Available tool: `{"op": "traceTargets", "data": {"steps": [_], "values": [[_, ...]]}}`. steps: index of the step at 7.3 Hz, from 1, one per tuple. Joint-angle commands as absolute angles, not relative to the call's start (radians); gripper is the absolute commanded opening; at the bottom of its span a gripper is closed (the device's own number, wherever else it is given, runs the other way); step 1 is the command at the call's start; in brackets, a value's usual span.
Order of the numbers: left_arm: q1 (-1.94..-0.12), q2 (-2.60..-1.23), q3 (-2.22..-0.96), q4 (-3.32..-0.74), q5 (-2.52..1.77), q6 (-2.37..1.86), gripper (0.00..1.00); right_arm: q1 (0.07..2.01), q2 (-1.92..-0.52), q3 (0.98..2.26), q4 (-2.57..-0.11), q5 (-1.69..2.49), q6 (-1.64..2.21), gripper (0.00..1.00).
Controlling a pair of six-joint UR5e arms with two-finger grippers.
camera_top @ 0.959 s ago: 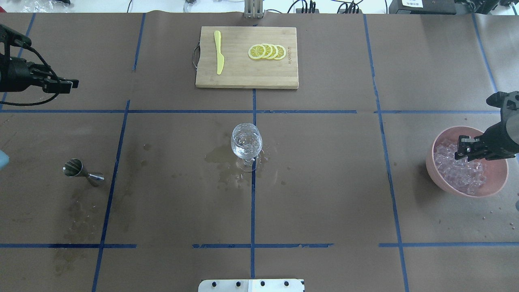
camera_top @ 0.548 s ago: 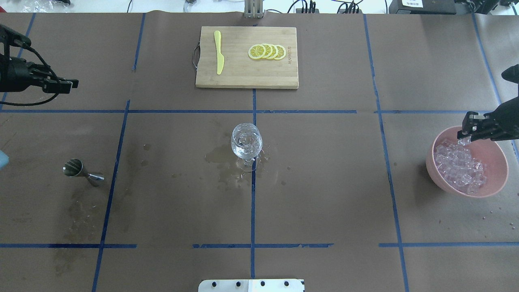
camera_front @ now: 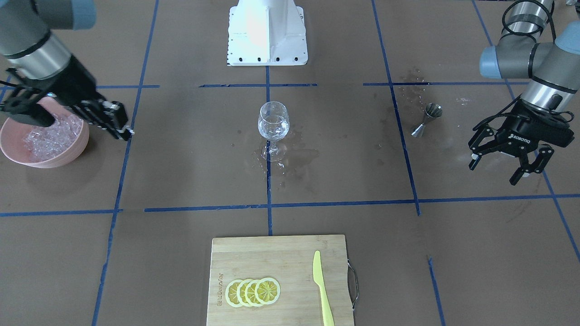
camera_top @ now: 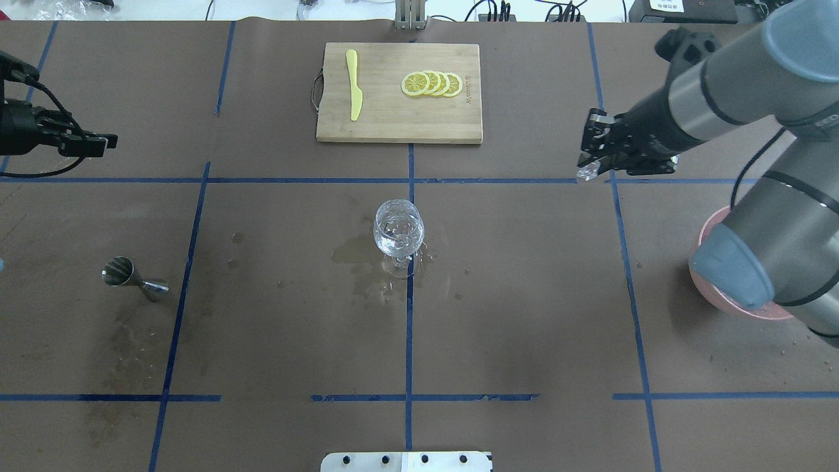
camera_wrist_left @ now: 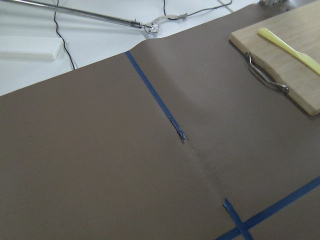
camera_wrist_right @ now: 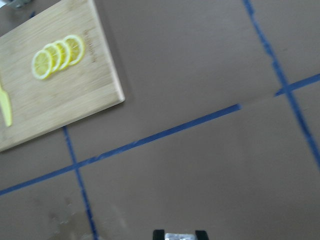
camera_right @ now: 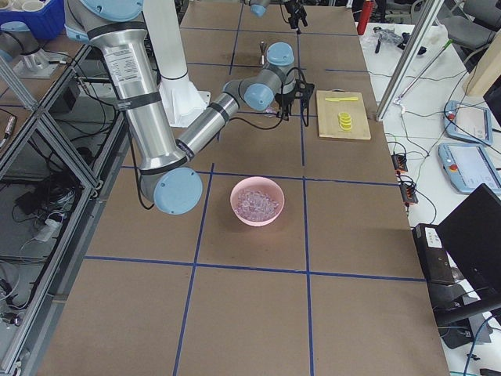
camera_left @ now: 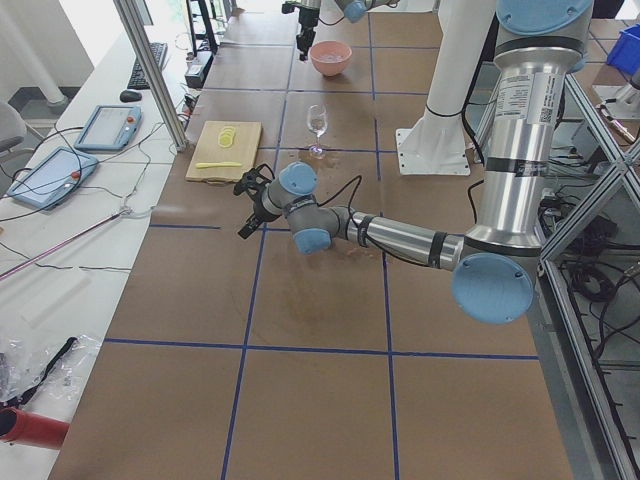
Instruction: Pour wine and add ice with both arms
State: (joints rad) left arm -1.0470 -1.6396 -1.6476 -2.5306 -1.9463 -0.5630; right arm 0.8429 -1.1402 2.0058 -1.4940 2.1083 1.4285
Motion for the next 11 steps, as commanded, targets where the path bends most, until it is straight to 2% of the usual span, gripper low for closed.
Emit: {"op": "traceTargets", "data": {"steps": [1,5,11], "values": [[-1.055,-1.558,-1.692,-2.587,-1.942,-0.670,1.00,0.706,-0.933,1.997,-1.582,2.037,1.498,0.00],[-1.055,-1.508,-1.706,-2.643,-1.939,-0.821,1.00,0.655,-0.786,1.892,-1.577,2.008,1.500,0.00],[-1.061,-1.468,-1.717,-2.643,-1.939,-0.822,1.00,0.555,-0.770,1.868,-1.575,1.937,1.502,0.00]]}}
